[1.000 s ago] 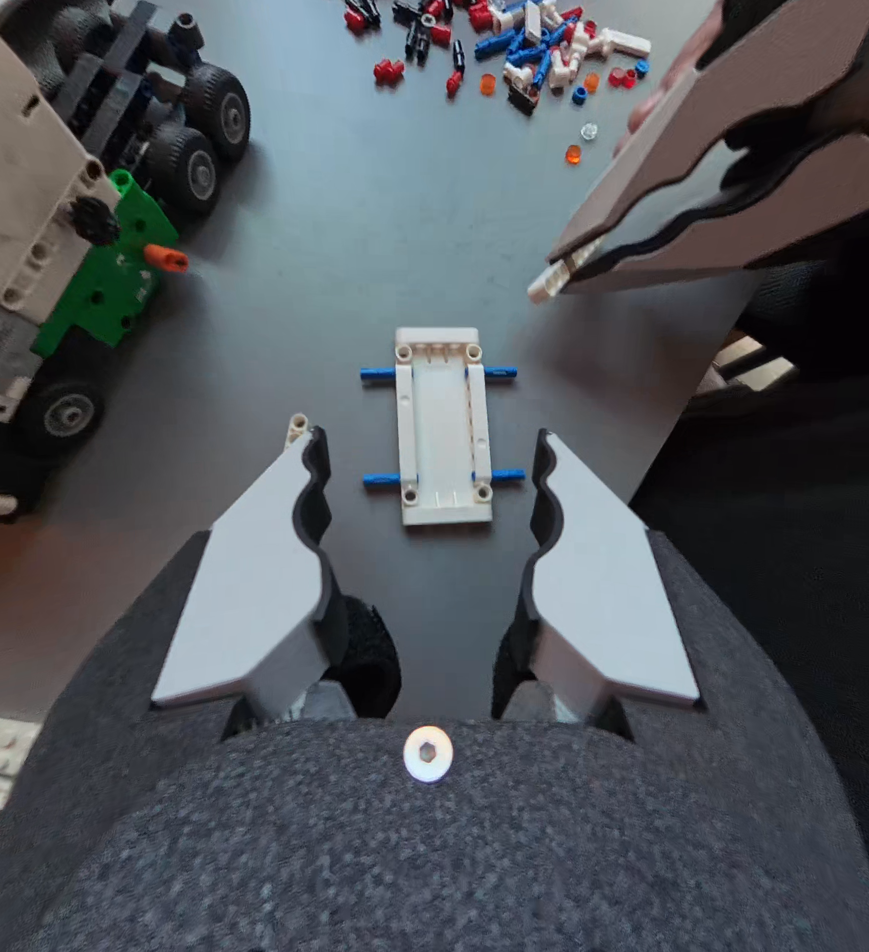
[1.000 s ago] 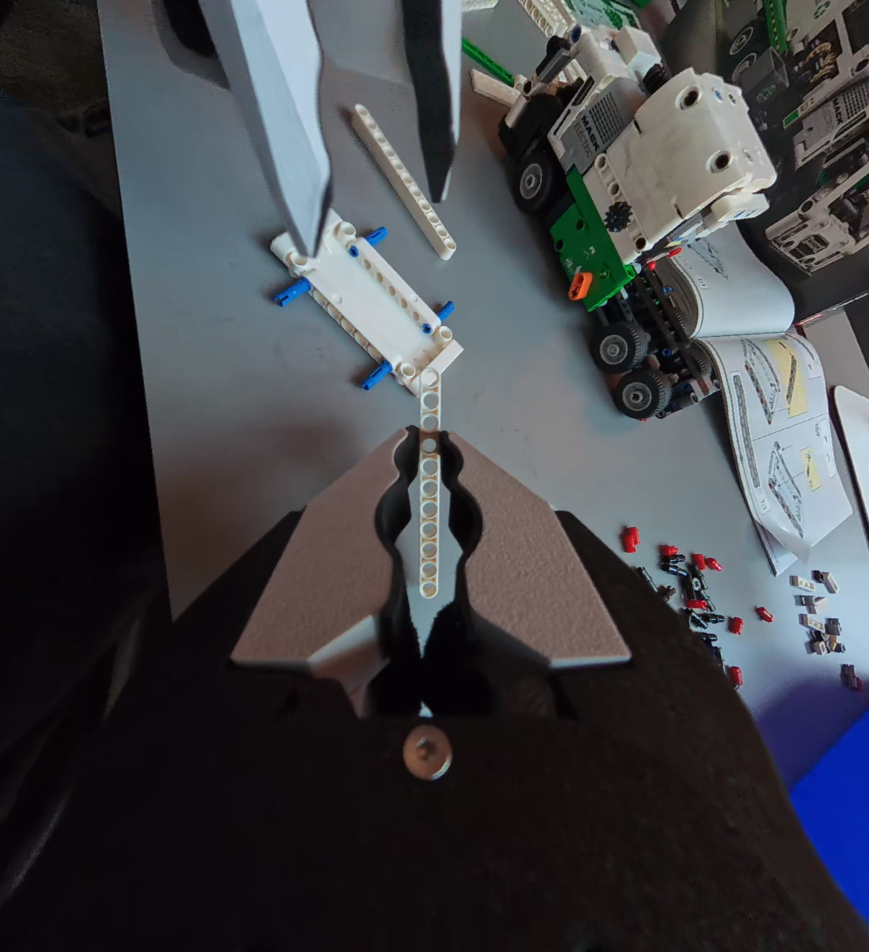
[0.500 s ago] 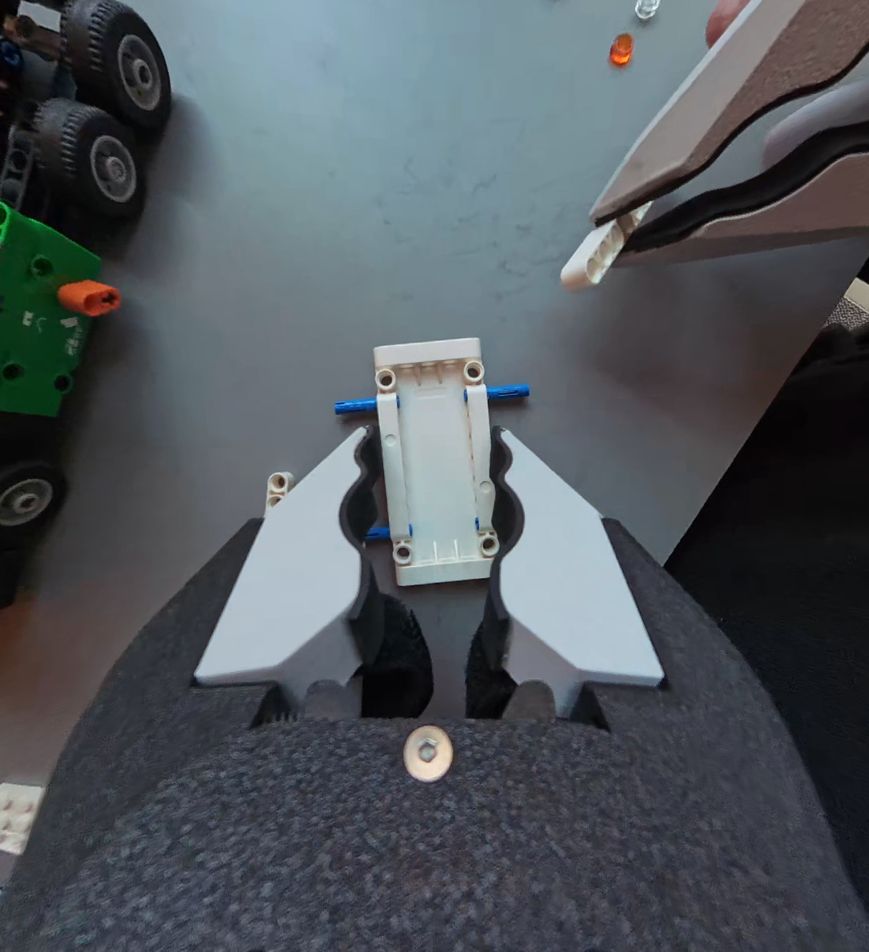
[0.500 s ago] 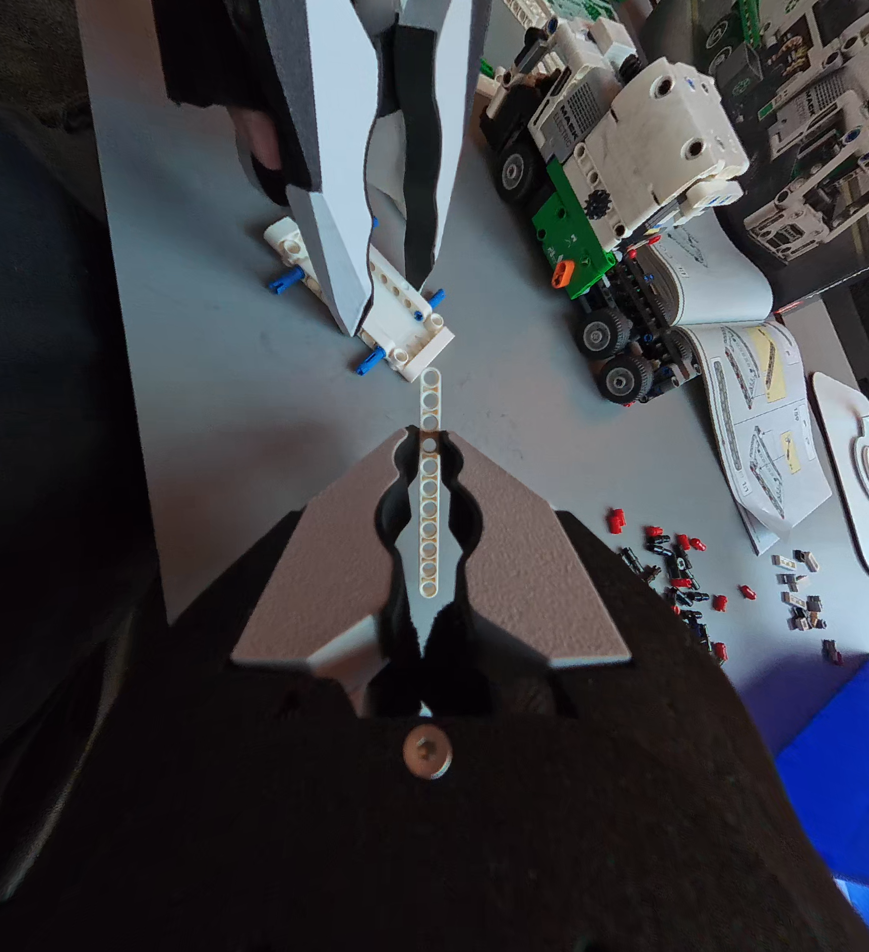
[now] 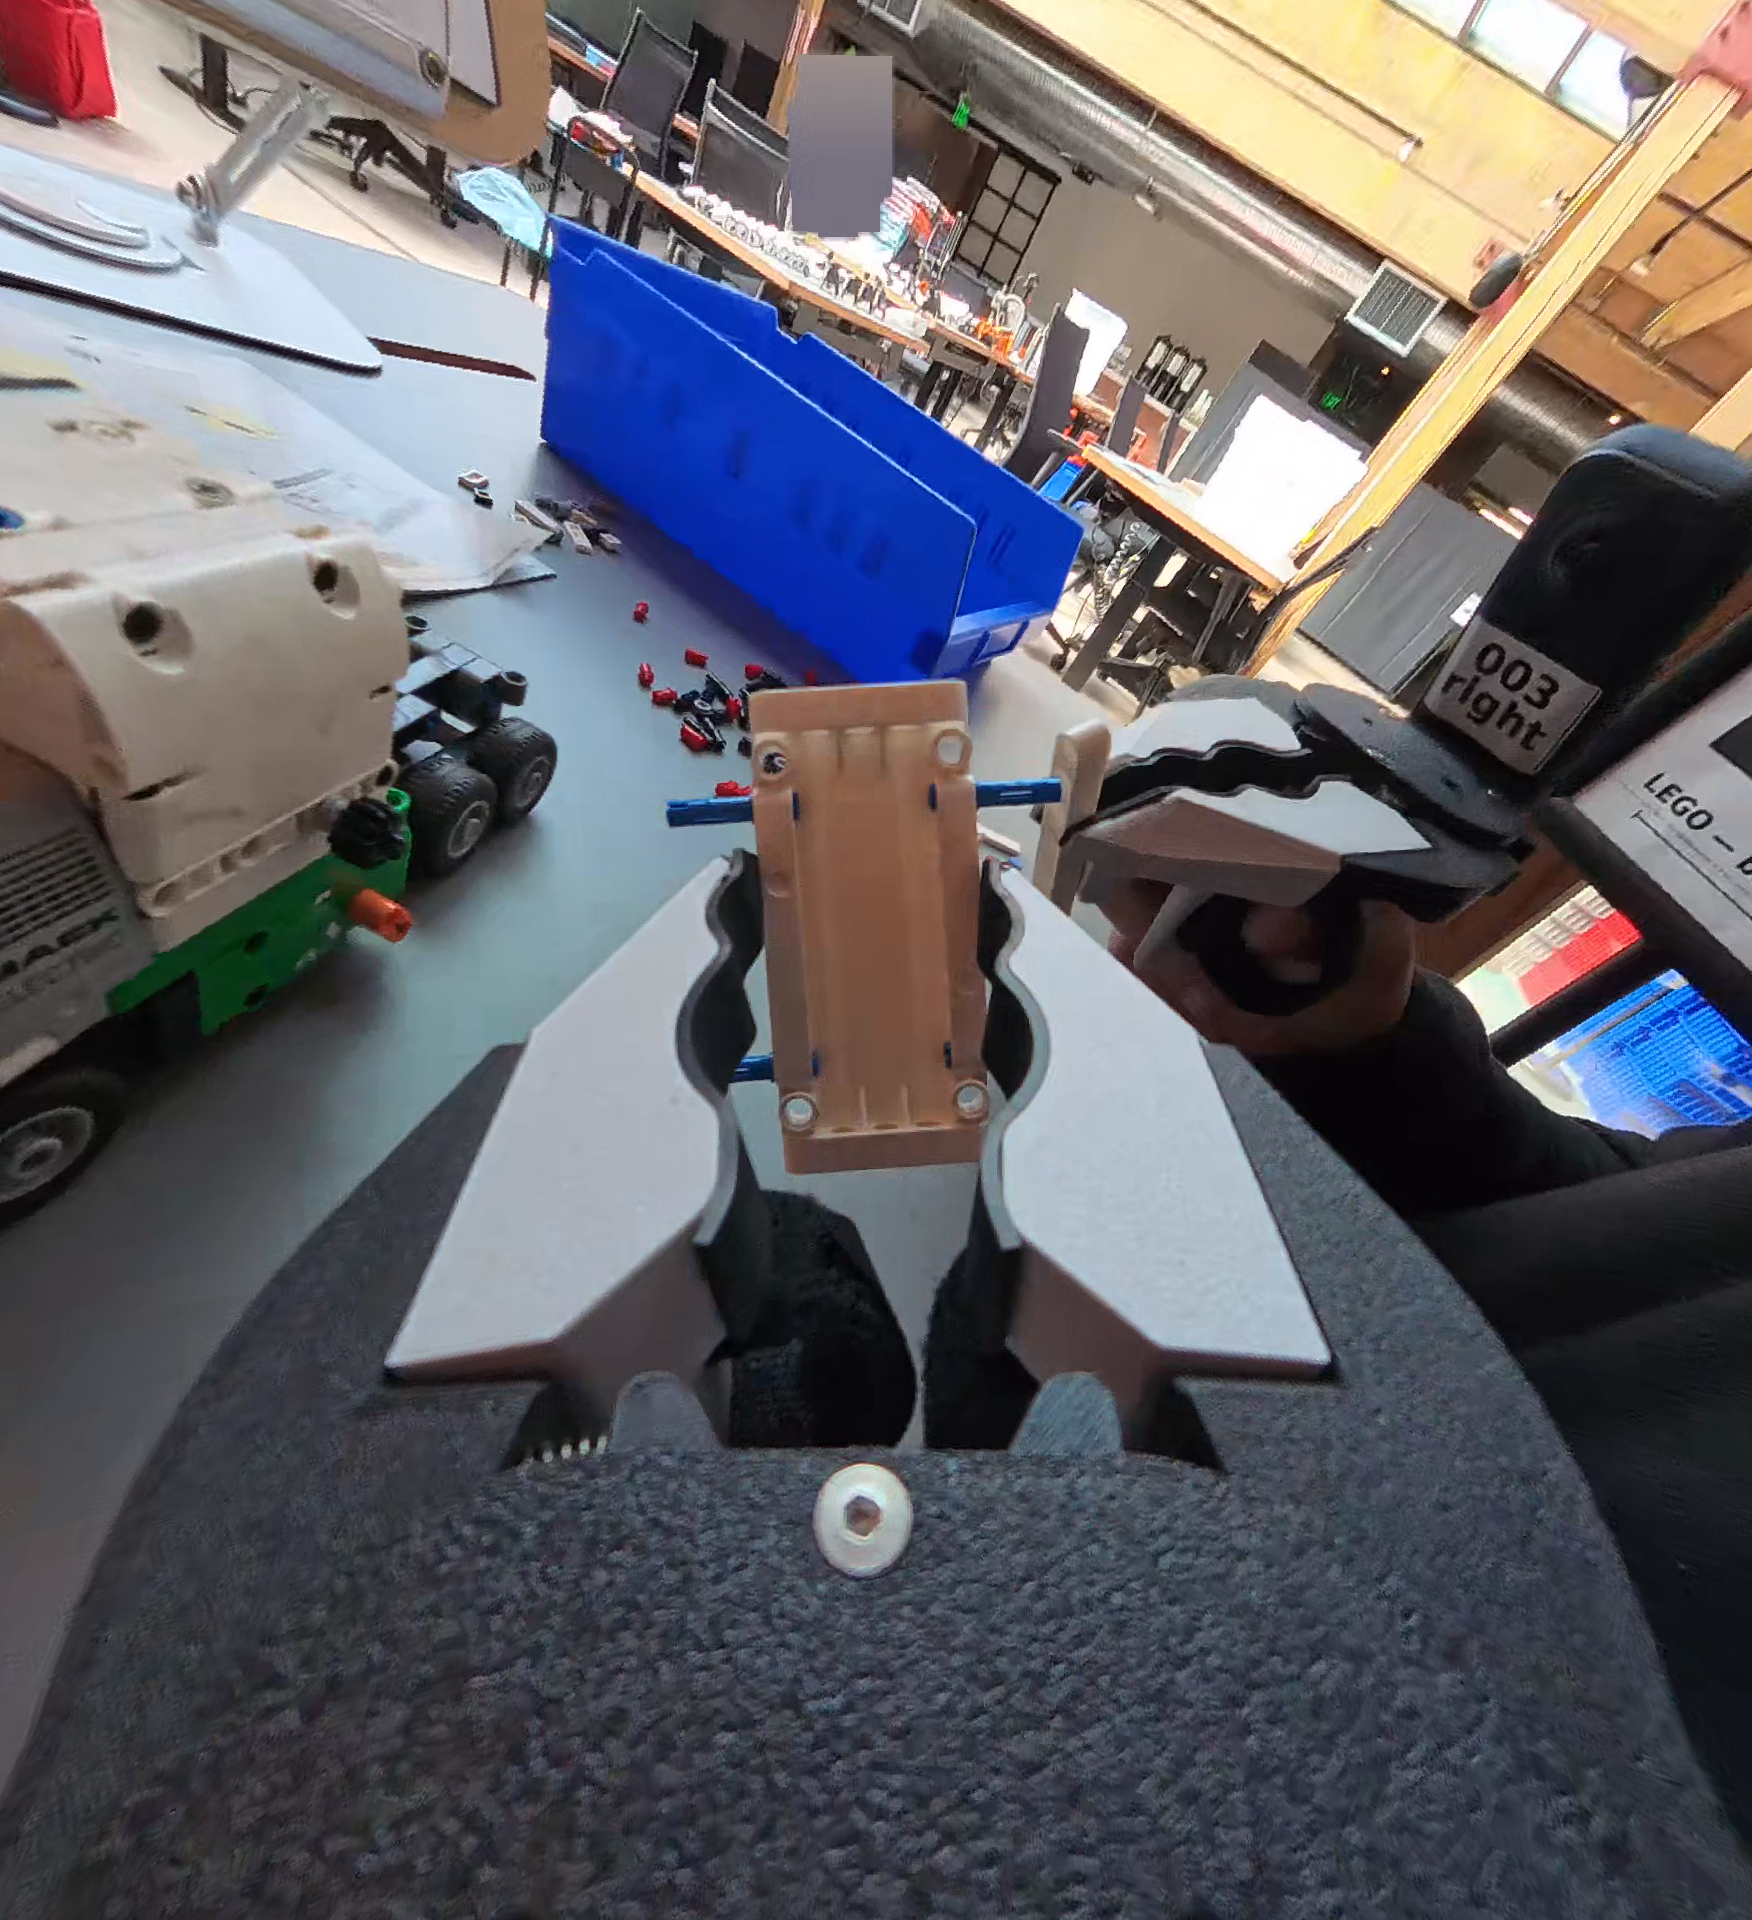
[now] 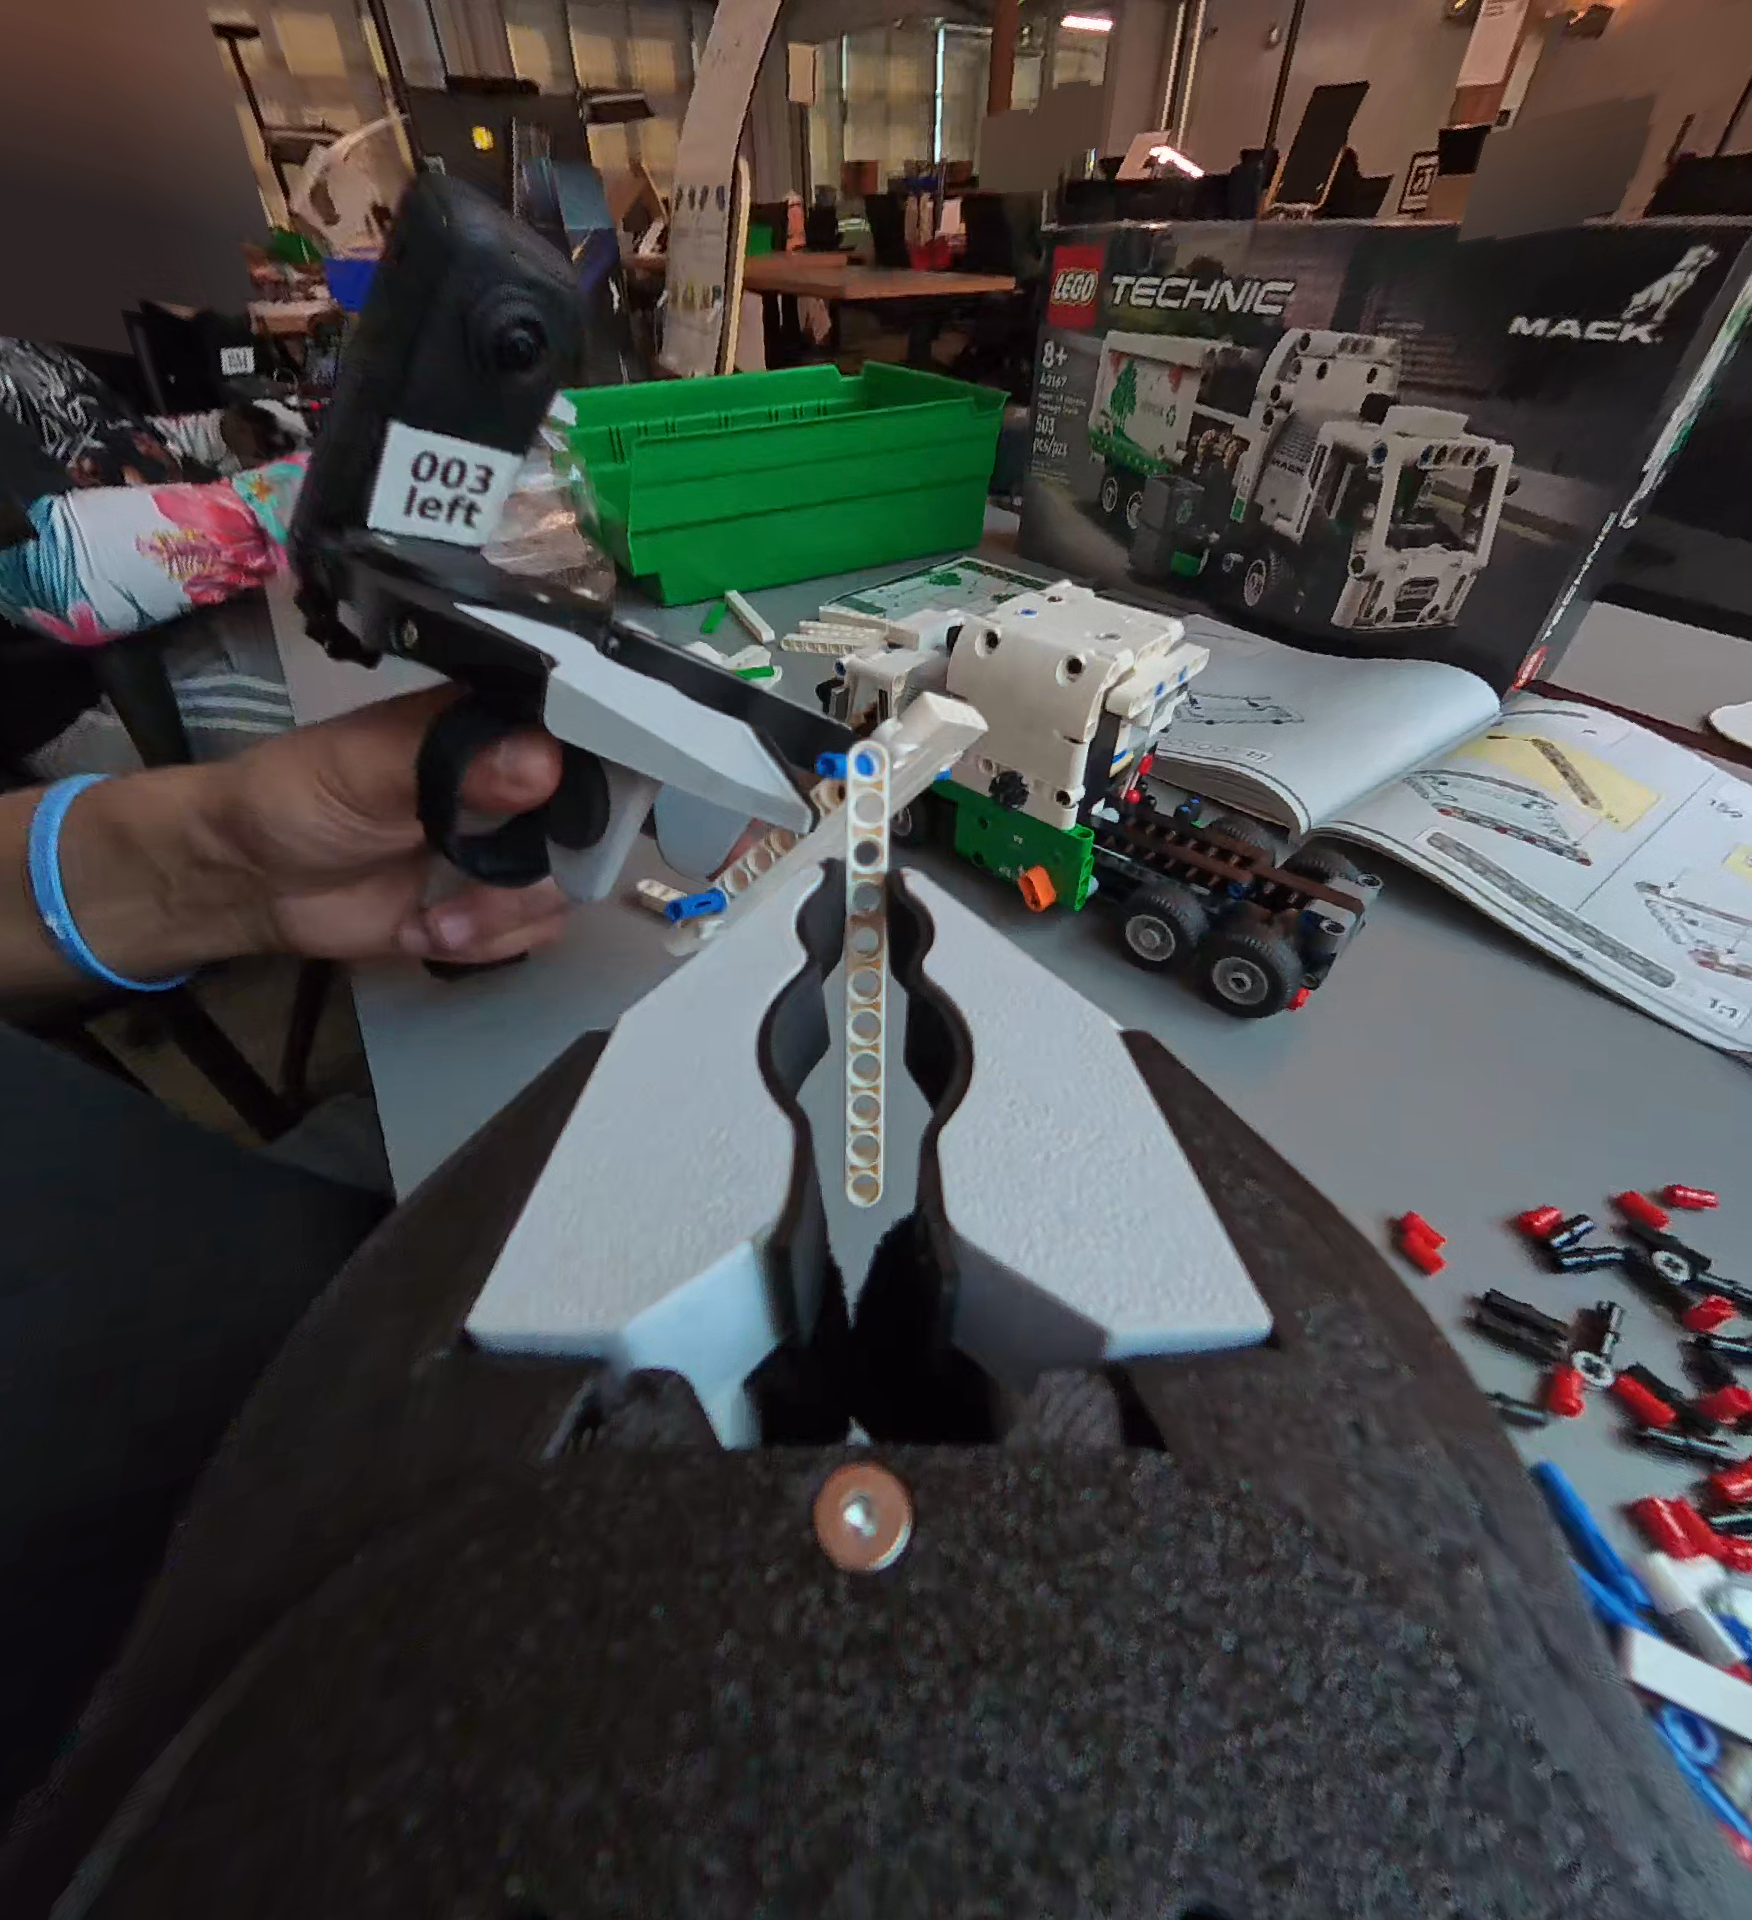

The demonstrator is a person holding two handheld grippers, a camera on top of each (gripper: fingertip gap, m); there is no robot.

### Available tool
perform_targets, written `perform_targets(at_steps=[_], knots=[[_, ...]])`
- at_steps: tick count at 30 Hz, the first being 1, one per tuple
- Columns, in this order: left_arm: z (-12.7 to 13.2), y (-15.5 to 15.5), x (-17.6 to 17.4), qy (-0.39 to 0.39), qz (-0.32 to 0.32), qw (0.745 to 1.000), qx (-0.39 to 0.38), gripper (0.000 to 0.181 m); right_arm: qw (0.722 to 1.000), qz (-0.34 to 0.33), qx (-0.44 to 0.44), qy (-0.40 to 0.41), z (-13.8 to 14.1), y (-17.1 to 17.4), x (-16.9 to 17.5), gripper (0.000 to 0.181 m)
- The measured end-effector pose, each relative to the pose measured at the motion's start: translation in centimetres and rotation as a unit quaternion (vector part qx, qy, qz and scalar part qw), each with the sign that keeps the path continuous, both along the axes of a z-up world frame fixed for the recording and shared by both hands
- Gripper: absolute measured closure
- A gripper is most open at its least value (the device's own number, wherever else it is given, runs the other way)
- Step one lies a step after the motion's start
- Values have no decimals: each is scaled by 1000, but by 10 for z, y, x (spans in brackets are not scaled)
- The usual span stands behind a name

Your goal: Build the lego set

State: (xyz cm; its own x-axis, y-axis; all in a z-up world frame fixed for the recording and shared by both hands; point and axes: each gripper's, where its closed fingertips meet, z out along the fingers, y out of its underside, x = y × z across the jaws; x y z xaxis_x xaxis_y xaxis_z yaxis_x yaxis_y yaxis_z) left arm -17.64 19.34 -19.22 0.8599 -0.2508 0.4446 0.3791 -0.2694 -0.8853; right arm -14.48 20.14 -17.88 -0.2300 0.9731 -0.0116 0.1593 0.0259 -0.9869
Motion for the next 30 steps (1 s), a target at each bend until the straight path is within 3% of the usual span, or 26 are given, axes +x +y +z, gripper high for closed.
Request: perform_targets(at_steps=[2, 9, 15, 25, 30], knots=[[0, -1, -7, -3, 12, 1000, 14, 141, 1000, -25, -19, 4, 3, -1, -6, 175], [9, 0, -26, 97, 117, 987, 59, 141, 984, -83, -153, 24, 8, -8, -24, 175], [9, 1, -22, 160, 146, 974, 65, 141, 958, -84, -270, 53, 8, -6, -24, 175], [7, 1, -20, 195, 177, 963, 54, 142, 948, -72, -302, 65, 4, -5, -23, 175], [7, 2, -22, 184, 181, 965, 53, 141, 962, -84, -247, 79, 6, -6, -23, 175]])
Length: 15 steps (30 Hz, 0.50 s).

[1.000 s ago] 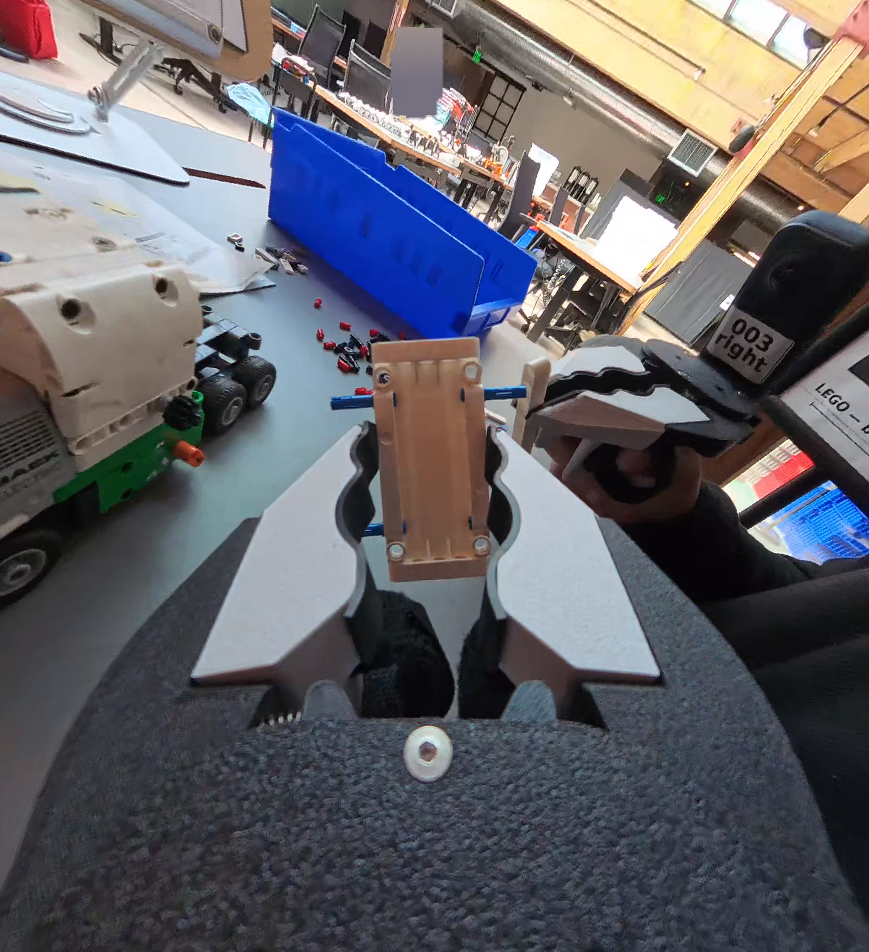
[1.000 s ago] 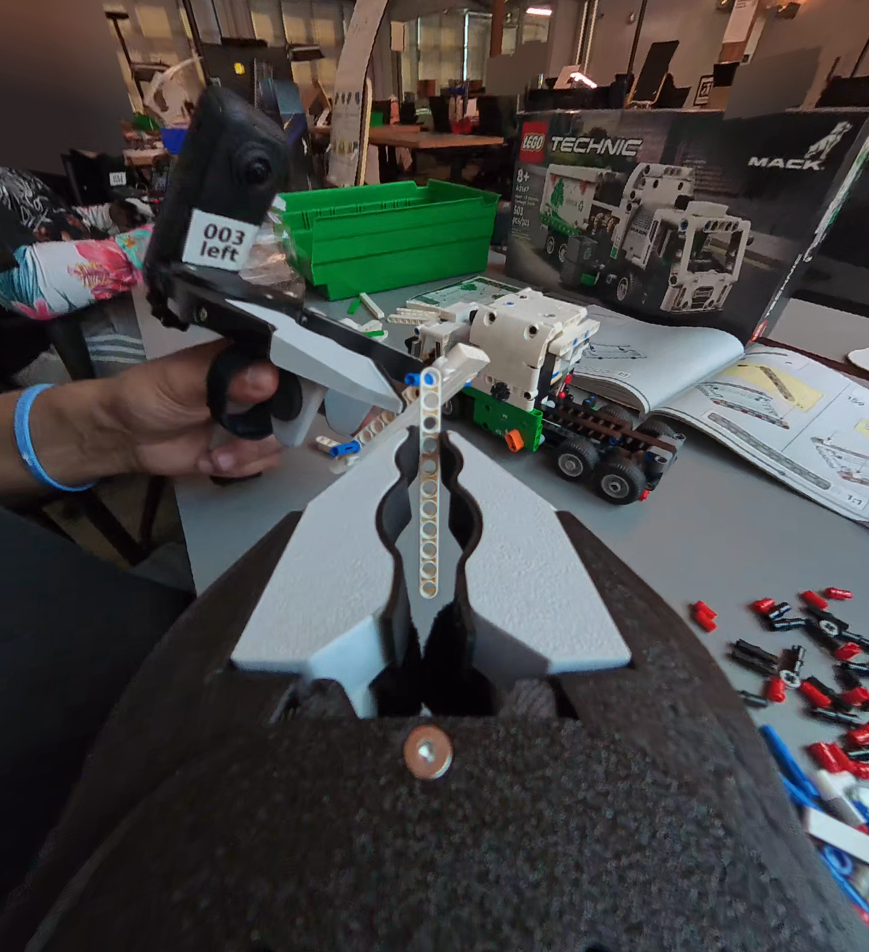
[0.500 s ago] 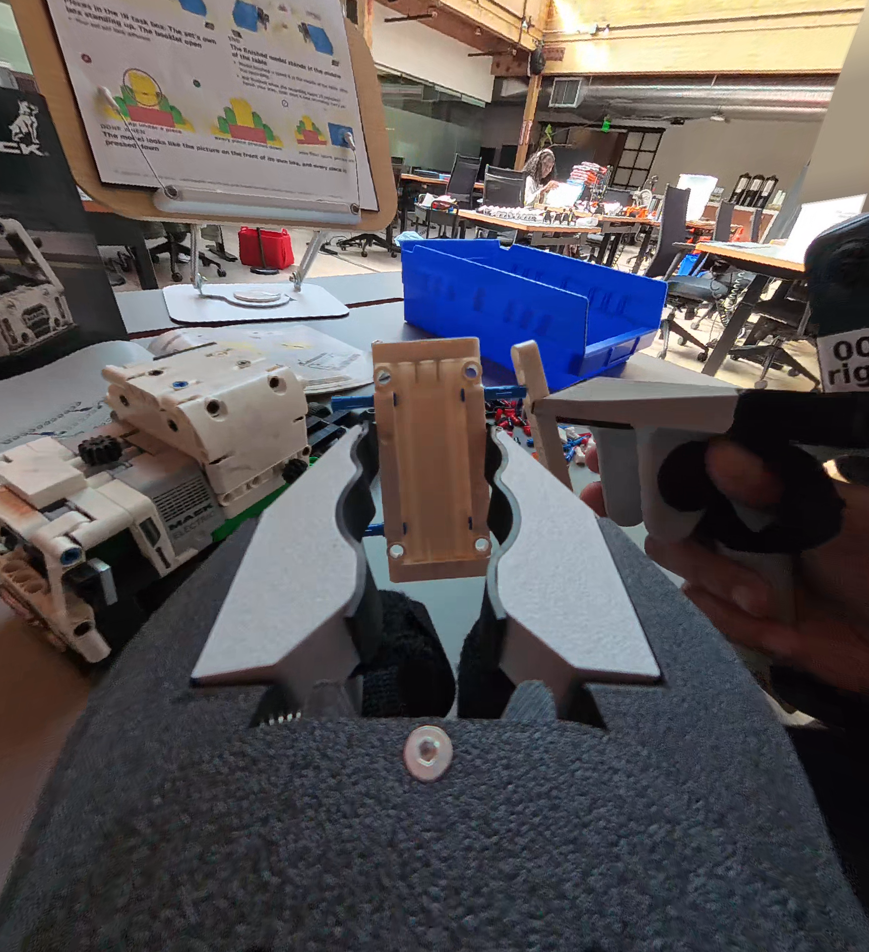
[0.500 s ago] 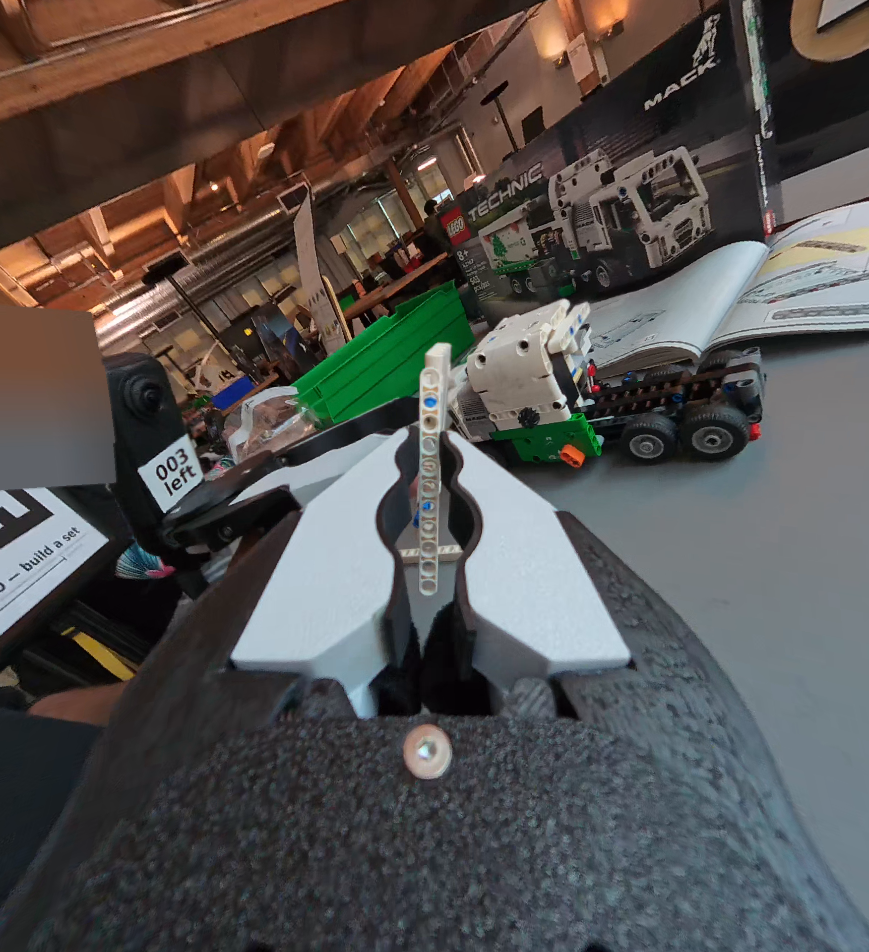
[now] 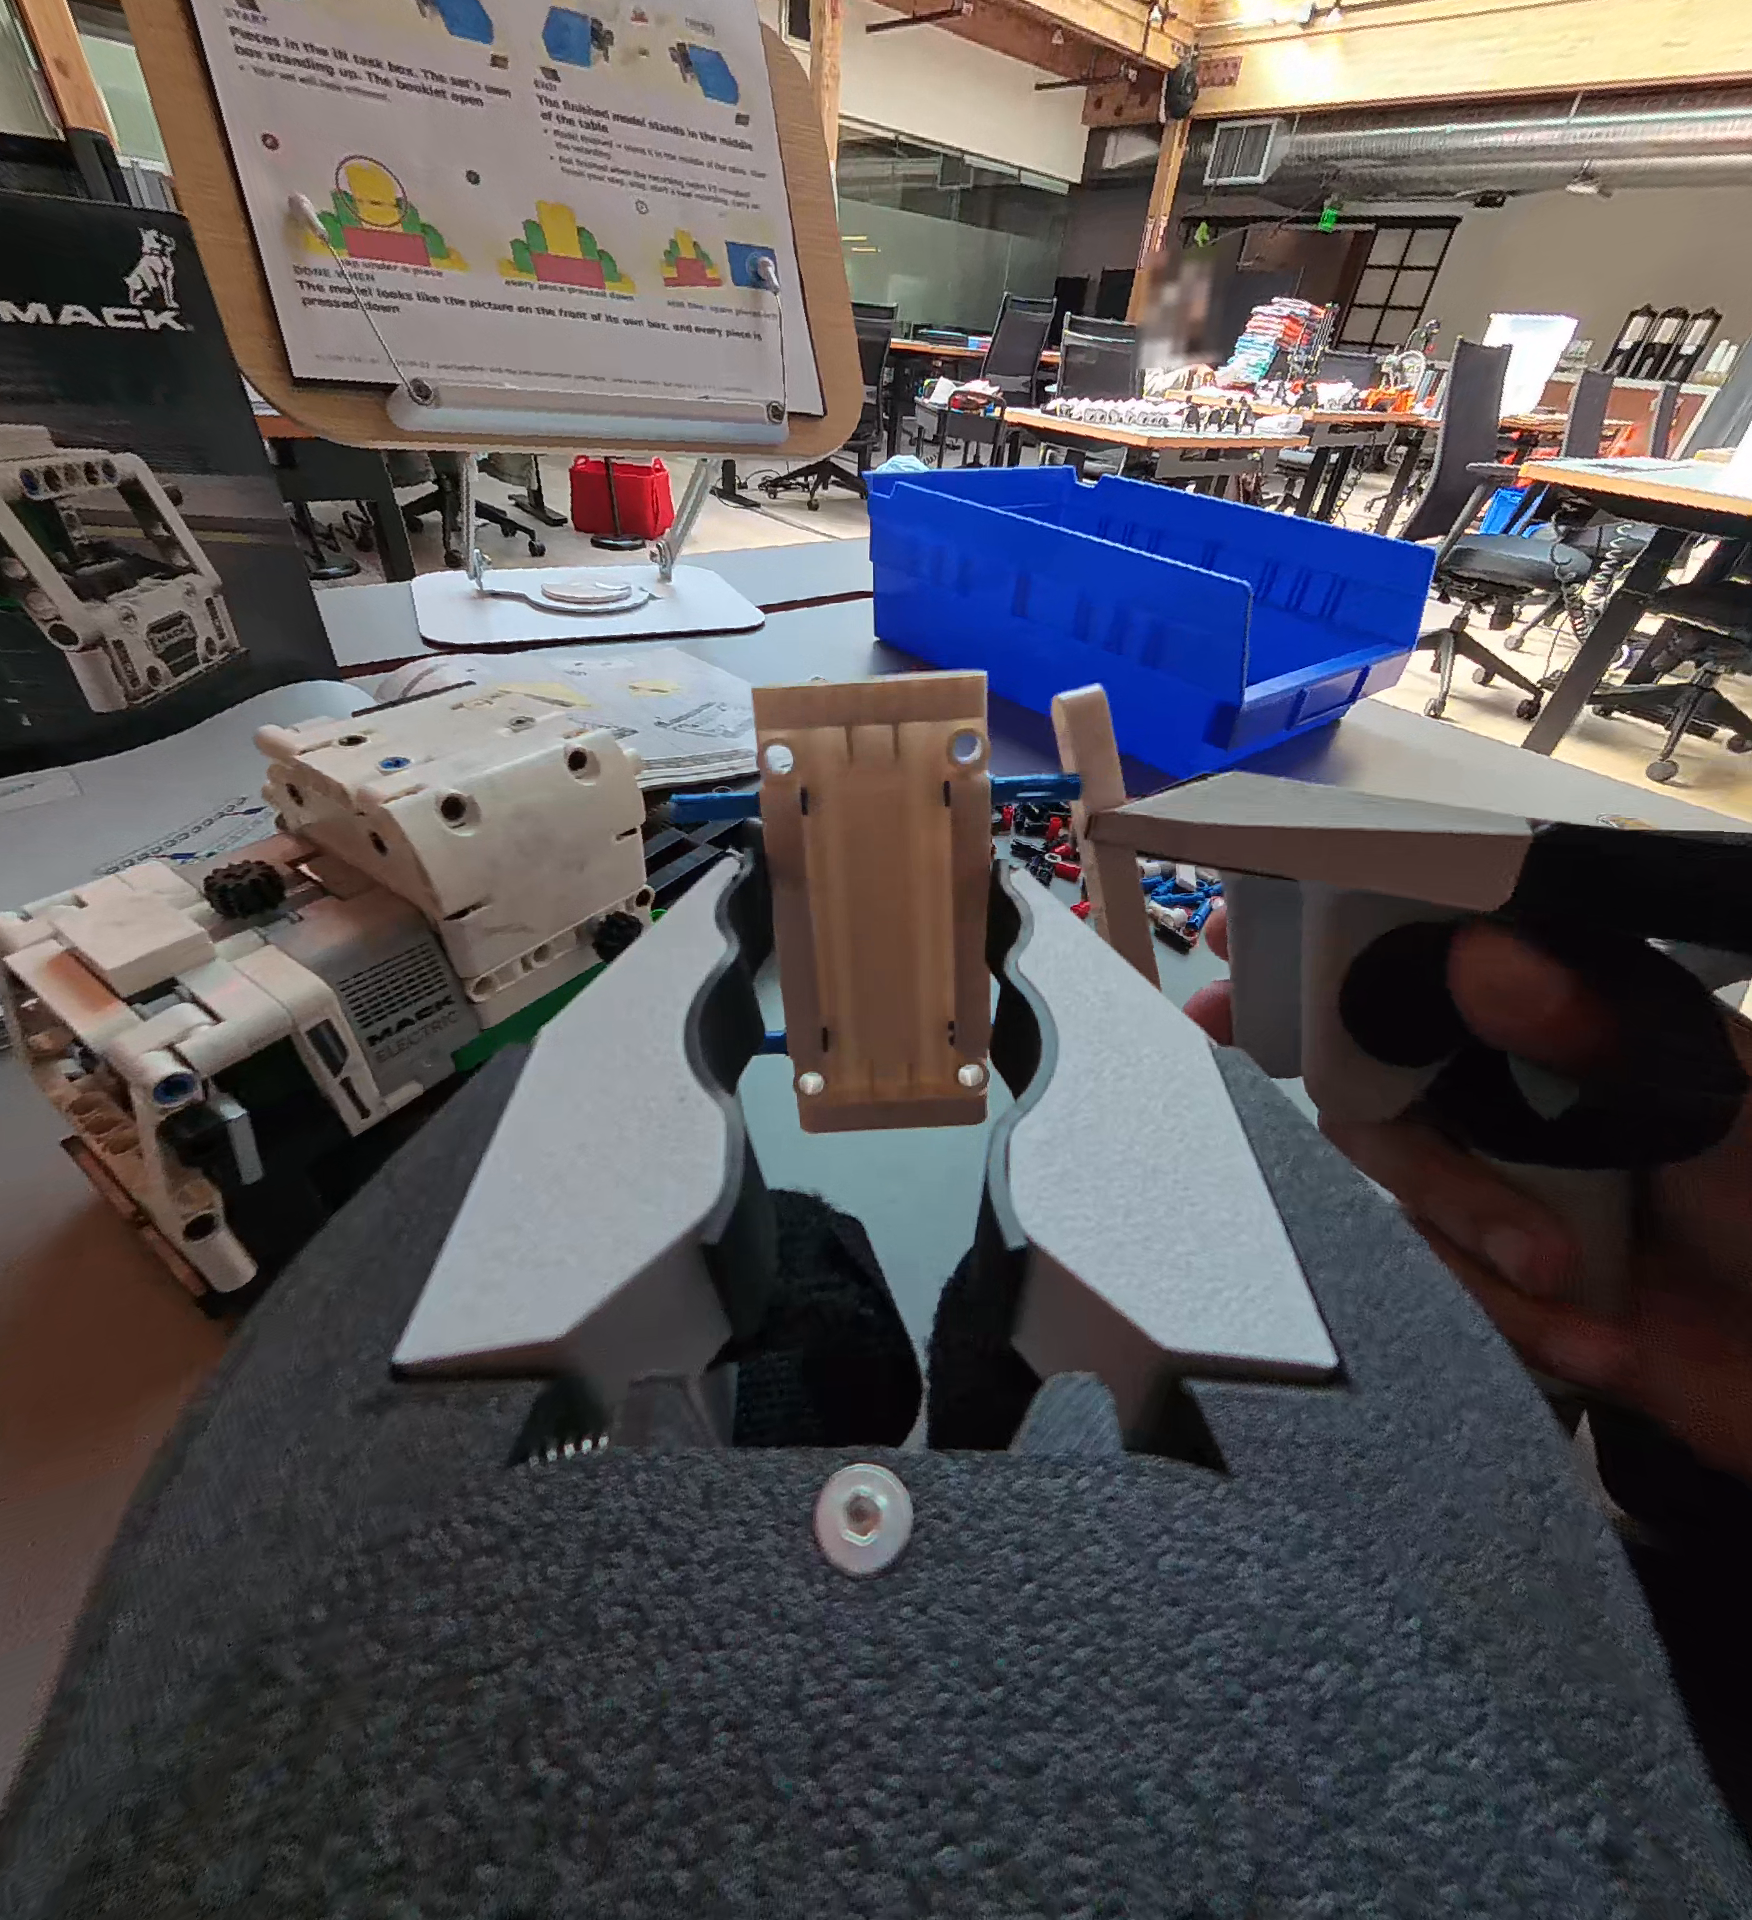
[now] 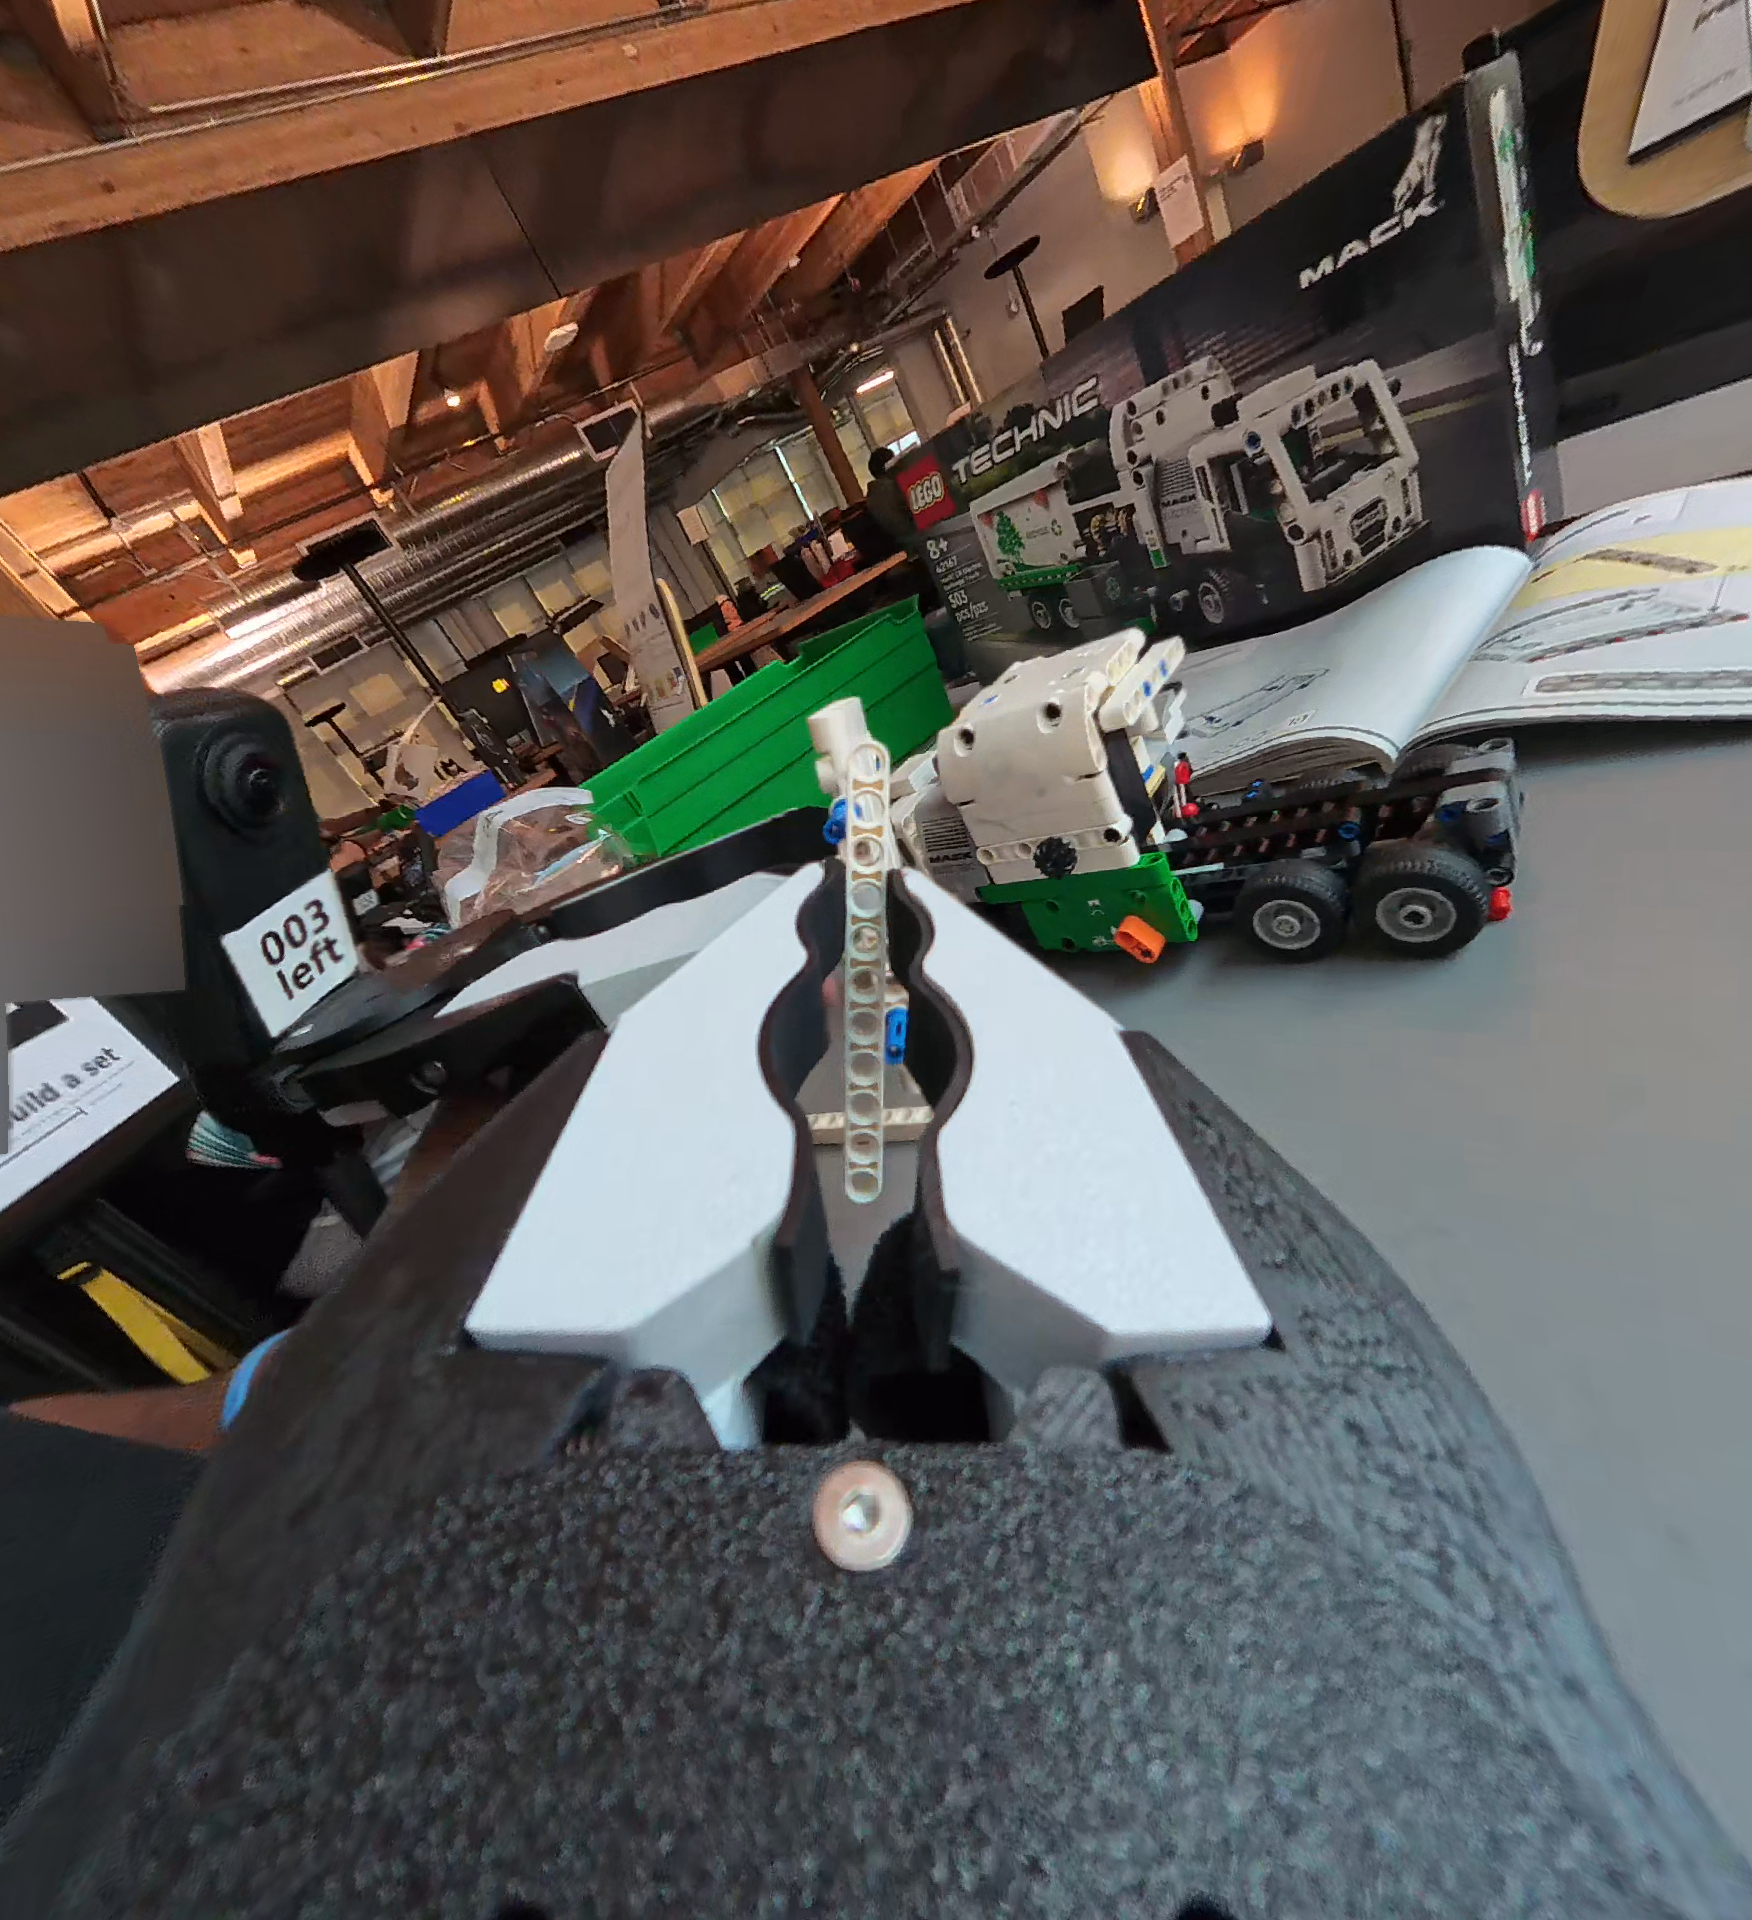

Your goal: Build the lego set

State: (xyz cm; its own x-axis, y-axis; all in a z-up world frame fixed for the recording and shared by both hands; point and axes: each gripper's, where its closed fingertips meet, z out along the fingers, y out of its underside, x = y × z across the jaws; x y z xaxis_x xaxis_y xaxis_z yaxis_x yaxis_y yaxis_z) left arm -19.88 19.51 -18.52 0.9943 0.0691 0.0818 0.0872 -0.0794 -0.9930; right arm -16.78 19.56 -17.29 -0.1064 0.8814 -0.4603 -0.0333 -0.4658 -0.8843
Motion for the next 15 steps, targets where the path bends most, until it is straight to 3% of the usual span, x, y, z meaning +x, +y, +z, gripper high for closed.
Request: perform_targets(at_steps=[5, 15], knots=[[-2, 2, 0, -11, -4, 1000, -7, 141, 998, -21, 56, -2, 1, -2, 0, 175], [-3, 3, 4, 3, -6, 1000, -12, 141, 998, -26, 57, 2, 2, 0, 3, 175]])
